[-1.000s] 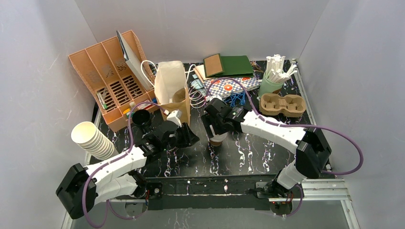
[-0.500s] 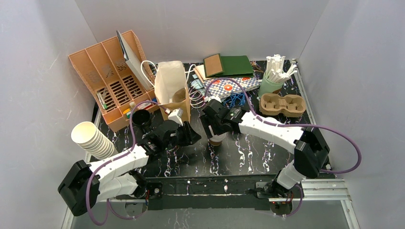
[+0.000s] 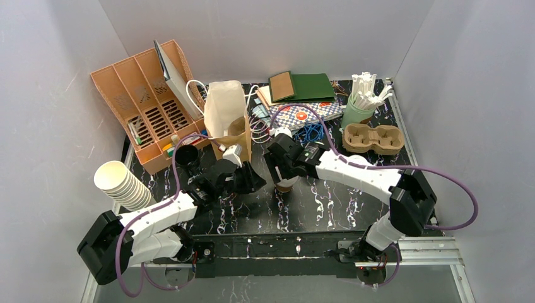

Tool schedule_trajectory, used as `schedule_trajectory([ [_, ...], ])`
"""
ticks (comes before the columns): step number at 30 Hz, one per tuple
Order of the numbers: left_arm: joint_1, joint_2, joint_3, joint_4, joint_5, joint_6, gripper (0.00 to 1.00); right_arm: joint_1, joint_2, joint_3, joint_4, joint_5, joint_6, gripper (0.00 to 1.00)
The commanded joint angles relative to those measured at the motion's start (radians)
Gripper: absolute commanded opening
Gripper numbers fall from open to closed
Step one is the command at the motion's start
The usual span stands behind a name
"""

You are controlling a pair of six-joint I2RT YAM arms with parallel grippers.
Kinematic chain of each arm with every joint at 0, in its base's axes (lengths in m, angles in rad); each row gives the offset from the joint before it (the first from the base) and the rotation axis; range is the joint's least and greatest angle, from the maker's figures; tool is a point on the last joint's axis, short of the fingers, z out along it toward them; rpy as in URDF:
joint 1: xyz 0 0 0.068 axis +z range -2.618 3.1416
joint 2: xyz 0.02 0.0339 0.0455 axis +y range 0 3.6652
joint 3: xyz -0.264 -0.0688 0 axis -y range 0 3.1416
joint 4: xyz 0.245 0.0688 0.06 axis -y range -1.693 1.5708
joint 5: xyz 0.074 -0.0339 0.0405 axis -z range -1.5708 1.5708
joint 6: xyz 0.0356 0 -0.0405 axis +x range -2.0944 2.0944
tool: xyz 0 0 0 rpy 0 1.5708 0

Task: Pack the takeout coffee
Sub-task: Close the cup lid on the coffee cup.

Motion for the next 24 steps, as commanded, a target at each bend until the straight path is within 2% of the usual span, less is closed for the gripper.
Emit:
schedule_trajectory([
  [1, 0.006, 0.002, -0.013, 0.025, 0.02, -0.005, 0.37, 0.004, 0.009, -0.099, 0.045, -0.047, -0.006, 0.81],
  [11, 0.006, -0.03, -0.002, -0.009, 0.016, 0.022, 0.37, 0.004, -0.042, -0.094, 0.057, -0.126, -0.123, 0.8],
  [13, 0.006, -0.048, 0.004, -0.035, 0.004, 0.026, 0.38, 0.004, -0.068, -0.08, 0.05, -0.132, -0.15, 0.86],
  [15, 0.006, -0.06, 0.01, -0.057, -0.001, 0.027, 0.38, 0.004, -0.08, -0.067, 0.045, -0.135, -0.167, 0.97],
  [24, 0.008, -0.077, 0.04, -0.12, -0.001, 0.046, 0.39, 0.004, -0.082, 0.039, -0.007, -0.093, -0.163, 0.98],
])
